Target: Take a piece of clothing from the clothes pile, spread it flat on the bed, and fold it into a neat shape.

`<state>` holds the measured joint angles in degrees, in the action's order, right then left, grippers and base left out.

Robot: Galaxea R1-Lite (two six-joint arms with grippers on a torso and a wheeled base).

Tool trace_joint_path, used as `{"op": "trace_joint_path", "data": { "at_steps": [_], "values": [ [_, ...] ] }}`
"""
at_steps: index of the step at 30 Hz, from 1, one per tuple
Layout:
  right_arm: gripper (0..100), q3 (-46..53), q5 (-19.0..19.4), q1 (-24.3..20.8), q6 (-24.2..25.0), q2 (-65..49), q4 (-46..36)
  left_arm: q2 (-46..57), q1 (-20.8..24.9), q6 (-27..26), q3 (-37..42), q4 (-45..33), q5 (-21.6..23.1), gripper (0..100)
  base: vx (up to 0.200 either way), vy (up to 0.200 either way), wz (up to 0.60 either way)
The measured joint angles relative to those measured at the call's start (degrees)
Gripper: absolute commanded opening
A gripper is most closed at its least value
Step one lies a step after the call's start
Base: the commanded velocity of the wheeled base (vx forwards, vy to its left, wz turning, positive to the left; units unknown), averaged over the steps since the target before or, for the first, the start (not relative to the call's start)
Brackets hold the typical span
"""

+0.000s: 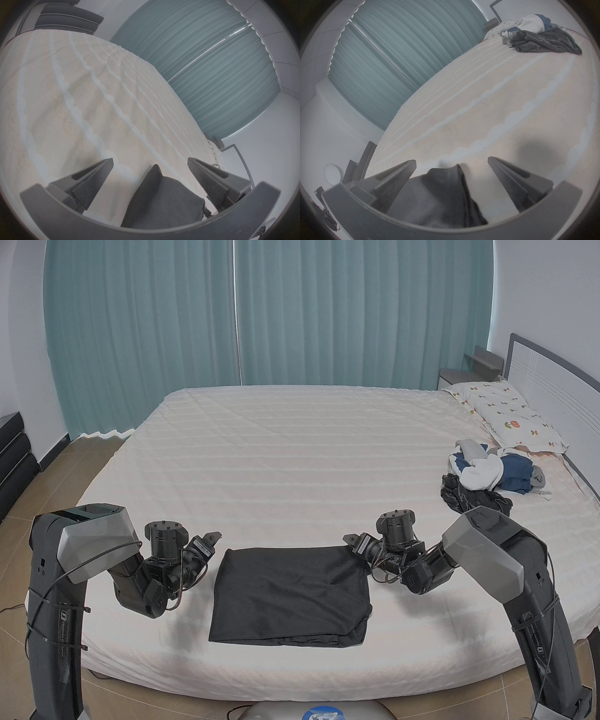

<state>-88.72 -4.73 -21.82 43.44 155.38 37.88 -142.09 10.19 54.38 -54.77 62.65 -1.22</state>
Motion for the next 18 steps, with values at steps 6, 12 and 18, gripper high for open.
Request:
{"op": "trace_joint_path", "data": {
  "at_steps": [6,12,18],
  "values": [
    [100,9.48,-0.41,1.54,0.66,-5.33,1.32,0.41,0.00,0.16,1.17,0.24,0.10,100,0.000,0.000,0.00],
    [100,23.65,-0.49,3.57,0.90,-13.04,6.79,3.67,0.02,0.06,5.27,2.74,0.33,100,0.000,0.000,0.00],
    [100,39.75,0.00,6.45,0.06,-23.76,13.71,9.84,0.22,-3.80,9.61,4.00,0.00,100,0.000,0.000,0.00]
  ]
}}
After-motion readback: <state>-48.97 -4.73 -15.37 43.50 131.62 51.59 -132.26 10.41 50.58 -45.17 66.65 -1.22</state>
